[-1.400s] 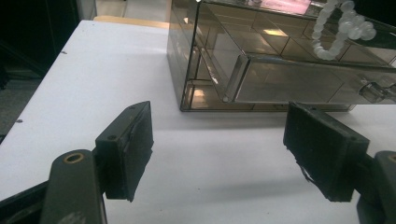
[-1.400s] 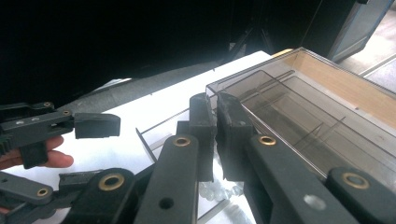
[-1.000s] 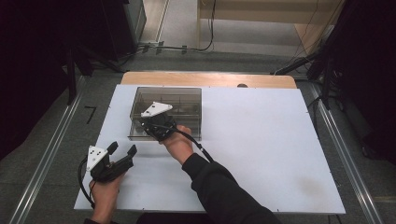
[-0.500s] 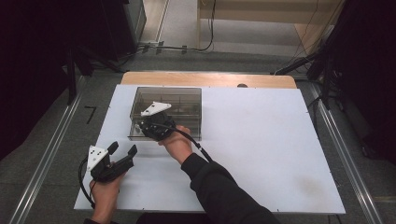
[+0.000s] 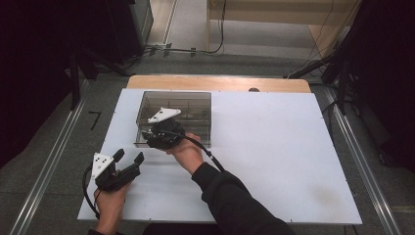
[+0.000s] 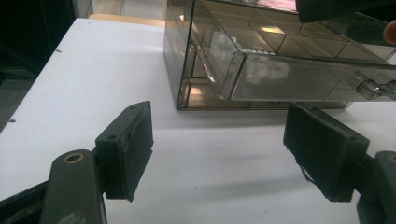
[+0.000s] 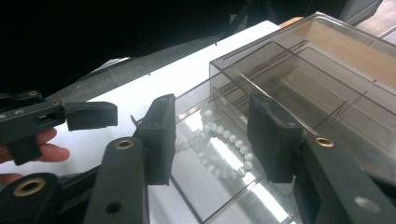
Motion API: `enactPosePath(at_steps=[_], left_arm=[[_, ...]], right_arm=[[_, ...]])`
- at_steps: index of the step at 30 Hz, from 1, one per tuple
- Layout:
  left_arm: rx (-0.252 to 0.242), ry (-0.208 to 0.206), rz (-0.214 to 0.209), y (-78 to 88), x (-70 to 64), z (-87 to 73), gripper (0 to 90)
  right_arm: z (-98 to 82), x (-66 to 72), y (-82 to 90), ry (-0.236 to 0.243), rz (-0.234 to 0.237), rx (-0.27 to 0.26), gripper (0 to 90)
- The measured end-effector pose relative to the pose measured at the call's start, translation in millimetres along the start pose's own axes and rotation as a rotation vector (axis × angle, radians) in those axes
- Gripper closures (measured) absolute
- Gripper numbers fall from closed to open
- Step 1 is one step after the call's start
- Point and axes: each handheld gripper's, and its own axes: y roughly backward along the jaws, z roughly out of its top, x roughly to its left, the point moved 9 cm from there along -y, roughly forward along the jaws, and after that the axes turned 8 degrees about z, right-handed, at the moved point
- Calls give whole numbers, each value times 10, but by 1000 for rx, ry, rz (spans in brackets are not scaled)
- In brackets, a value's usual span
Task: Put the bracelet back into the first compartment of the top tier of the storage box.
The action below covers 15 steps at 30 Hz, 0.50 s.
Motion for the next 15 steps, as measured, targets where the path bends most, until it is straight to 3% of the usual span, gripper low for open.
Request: enactPosePath(at_steps=[8, 15], left_arm=[[1, -3, 1, 2, -3, -1, 245], [2, -7, 6, 4, -1, -6, 245]], right_arm=[[-36, -1, 136, -11, -15, -20, 355], [-103, -81, 348, -31, -20, -53, 323]])
